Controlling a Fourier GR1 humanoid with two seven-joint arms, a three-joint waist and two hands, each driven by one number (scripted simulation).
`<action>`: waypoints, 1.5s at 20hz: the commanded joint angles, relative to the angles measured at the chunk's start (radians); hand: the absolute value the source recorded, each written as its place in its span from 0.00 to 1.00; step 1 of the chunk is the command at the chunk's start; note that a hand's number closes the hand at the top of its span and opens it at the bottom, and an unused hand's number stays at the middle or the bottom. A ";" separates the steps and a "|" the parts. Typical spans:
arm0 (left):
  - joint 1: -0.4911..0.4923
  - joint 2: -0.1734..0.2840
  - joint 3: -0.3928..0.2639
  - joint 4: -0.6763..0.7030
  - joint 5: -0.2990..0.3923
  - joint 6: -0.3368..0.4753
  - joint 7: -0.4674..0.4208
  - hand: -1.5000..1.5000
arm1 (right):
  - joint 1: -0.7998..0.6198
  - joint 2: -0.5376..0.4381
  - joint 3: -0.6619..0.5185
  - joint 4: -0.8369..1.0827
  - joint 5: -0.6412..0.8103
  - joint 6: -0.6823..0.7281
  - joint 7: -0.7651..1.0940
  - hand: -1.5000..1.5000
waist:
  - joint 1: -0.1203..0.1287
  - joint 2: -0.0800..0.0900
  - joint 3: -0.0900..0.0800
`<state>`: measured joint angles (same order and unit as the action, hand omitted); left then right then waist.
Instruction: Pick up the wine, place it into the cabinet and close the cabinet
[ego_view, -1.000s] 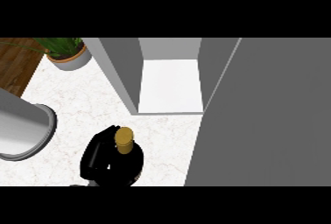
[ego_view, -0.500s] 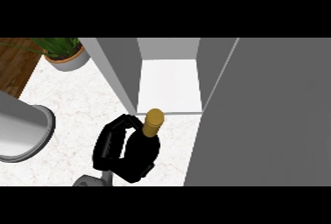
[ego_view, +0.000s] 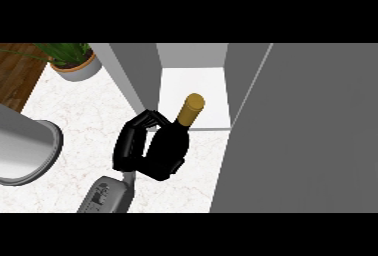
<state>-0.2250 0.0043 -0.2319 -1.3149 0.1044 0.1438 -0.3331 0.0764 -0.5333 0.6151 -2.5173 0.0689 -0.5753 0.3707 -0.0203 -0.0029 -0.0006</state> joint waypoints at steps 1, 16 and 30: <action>-0.071 -0.004 0.003 0.025 -0.013 0.026 0.064 1.00 | 0.112 -0.036 -0.026 -0.207 -0.032 0.020 0.018 0.00 | 0.000 0.000 0.001; -0.365 -0.004 -0.029 0.430 0.145 0.101 -0.070 1.00 | 0.106 -0.025 -0.042 -0.185 -0.088 0.034 -0.018 0.00 | -0.013 0.006 0.000; -0.691 -0.004 -0.039 0.810 0.258 0.199 -0.109 1.00 | 0.147 -0.011 0.022 -0.154 -0.093 0.070 -0.117 0.00 | -0.053 0.014 0.000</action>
<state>-0.8419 0.0001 -0.2495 -0.5924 0.3518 0.2935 -0.4333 0.1859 -0.5335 0.6257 -2.5082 0.0281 -0.5196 0.1980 -0.0622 0.0078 -0.0007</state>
